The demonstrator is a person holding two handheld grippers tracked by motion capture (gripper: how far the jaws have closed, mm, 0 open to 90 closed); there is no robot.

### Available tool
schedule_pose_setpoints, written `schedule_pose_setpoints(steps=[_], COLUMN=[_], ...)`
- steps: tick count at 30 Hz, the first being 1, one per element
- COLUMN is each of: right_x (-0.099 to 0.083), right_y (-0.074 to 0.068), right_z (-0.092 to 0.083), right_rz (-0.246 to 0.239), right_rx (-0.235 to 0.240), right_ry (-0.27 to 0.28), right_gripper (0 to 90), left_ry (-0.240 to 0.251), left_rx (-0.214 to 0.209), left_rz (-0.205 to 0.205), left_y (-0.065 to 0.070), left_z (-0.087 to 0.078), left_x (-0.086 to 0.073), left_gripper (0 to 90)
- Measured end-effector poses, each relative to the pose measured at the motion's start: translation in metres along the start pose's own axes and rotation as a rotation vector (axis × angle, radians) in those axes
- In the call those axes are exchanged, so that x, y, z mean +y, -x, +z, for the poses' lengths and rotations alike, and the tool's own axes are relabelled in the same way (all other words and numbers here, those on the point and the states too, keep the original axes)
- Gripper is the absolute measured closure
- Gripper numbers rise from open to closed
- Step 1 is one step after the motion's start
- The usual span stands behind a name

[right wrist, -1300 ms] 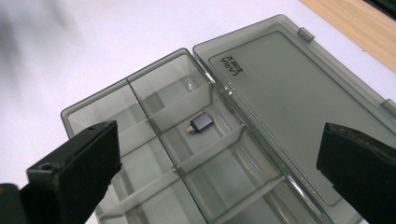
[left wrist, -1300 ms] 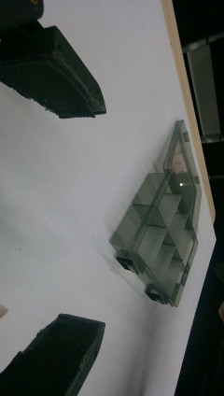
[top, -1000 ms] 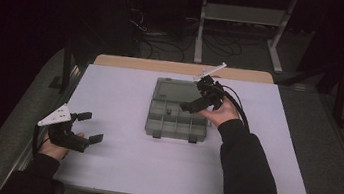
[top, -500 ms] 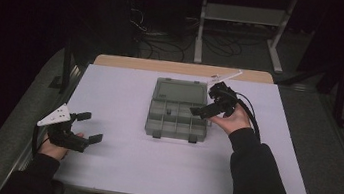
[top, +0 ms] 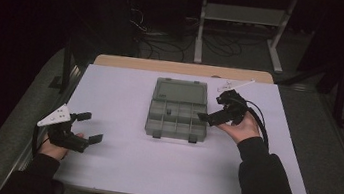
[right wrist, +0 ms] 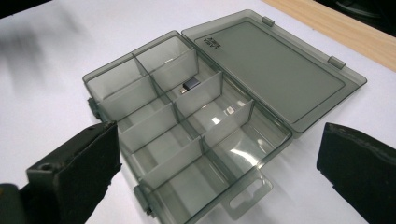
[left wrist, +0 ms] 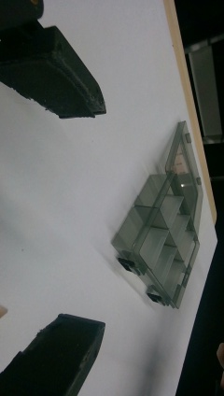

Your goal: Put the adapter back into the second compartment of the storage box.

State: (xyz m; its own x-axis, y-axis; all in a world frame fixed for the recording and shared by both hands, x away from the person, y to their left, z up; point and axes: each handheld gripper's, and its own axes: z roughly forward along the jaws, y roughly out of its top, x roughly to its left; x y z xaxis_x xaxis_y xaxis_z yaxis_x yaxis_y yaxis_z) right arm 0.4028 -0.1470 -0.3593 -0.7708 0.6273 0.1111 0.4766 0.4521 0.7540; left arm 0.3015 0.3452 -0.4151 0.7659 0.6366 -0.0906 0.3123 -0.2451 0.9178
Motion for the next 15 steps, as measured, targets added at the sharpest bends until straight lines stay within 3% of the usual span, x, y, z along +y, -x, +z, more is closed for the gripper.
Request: schedule_pose_setpoints(steps=[15], right_x=[-0.025], right_y=[0.001], right_z=[-0.018], right_rz=[0.029], right_rx=[-0.011], right_ry=[0.017], right_gripper=[0.0], left_ry=[0.001], left_rx=[0.0], left_rz=[0.0], left_y=[0.0], left_z=[0.0], left_x=[0.0], left_gripper=[0.0])
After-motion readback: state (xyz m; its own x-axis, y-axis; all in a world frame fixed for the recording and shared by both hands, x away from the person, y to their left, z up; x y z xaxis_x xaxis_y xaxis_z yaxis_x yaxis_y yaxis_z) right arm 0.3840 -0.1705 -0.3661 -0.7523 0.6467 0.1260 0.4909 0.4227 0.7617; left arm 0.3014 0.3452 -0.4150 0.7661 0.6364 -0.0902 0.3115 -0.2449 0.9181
